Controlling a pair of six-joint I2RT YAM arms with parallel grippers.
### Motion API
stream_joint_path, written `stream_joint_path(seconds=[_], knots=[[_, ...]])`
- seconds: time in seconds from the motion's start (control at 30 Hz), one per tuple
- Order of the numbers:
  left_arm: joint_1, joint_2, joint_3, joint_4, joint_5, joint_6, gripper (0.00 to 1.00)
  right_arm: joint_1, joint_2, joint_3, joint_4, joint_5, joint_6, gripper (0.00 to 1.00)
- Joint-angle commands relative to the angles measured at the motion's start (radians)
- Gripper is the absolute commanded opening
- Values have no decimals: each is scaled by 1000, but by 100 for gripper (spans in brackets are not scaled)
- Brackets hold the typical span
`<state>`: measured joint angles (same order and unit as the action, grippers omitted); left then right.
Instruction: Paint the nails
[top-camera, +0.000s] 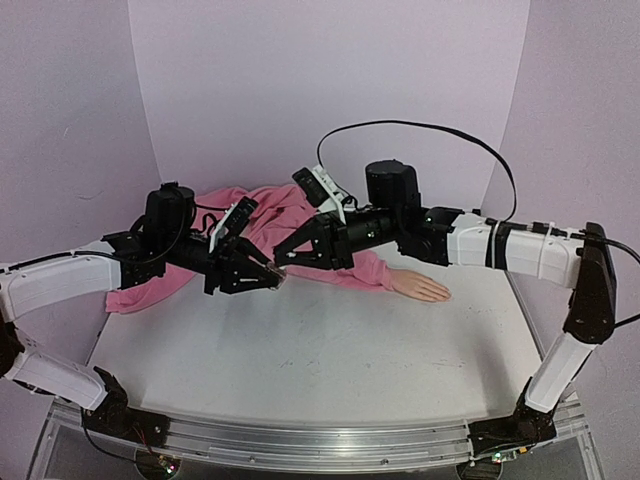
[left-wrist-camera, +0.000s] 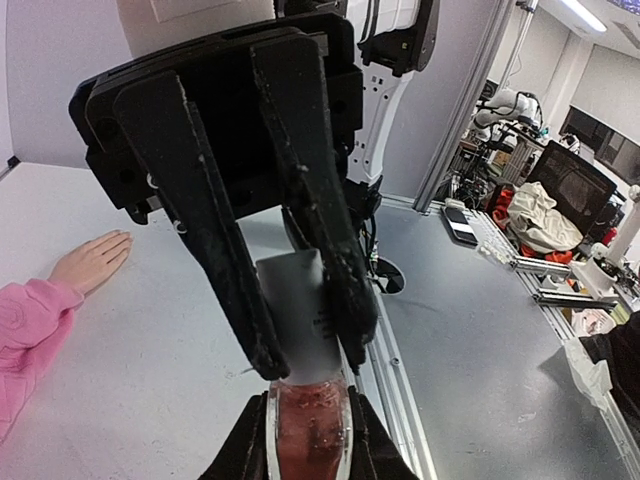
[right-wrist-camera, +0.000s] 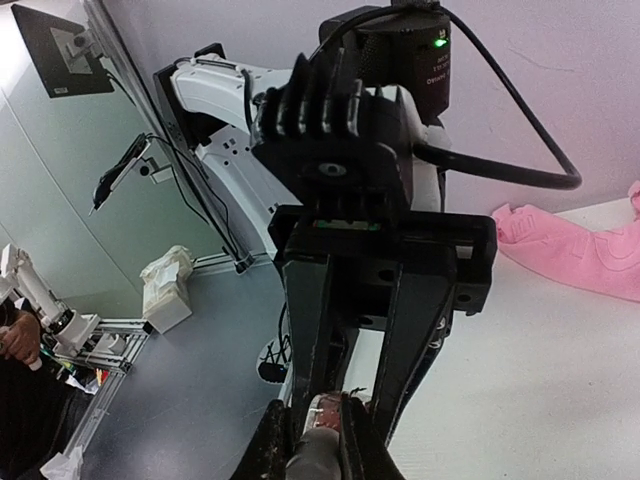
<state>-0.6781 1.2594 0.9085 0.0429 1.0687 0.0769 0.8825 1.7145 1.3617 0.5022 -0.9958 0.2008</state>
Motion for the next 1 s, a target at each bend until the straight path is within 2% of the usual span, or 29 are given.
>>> stream_joint_path(seconds=[0.0, 0.1, 0.17, 0.23, 0.3, 0.5, 0.8, 0.97], knots=[[23, -24, 46, 53, -70, 8, 0, 3, -104, -19, -19, 132, 16, 39], [22, -53, 17, 52, -354, 17, 0, 1, -148, -49, -33, 453, 98, 73], [13, -67, -2, 52, -554, 33, 0, -3, -160, -56, -60, 601, 152, 84], [-8, -79, -15, 53, -718, 55, 0, -5, -159, -57, -71, 672, 214, 89], [-20, -90, -26, 52, -793, 66, 0, -5, -141, -43, -69, 638, 256, 91], [-59, -98, -26, 53, -864, 98, 0, -5, -37, 53, -68, 533, 374, 92], [-104, -99, -37, 53, -894, 126, 0, -5, 67, 155, -58, 458, 453, 65], [-109, -102, -43, 53, -878, 142, 0, -7, 84, 162, -46, 433, 477, 64]])
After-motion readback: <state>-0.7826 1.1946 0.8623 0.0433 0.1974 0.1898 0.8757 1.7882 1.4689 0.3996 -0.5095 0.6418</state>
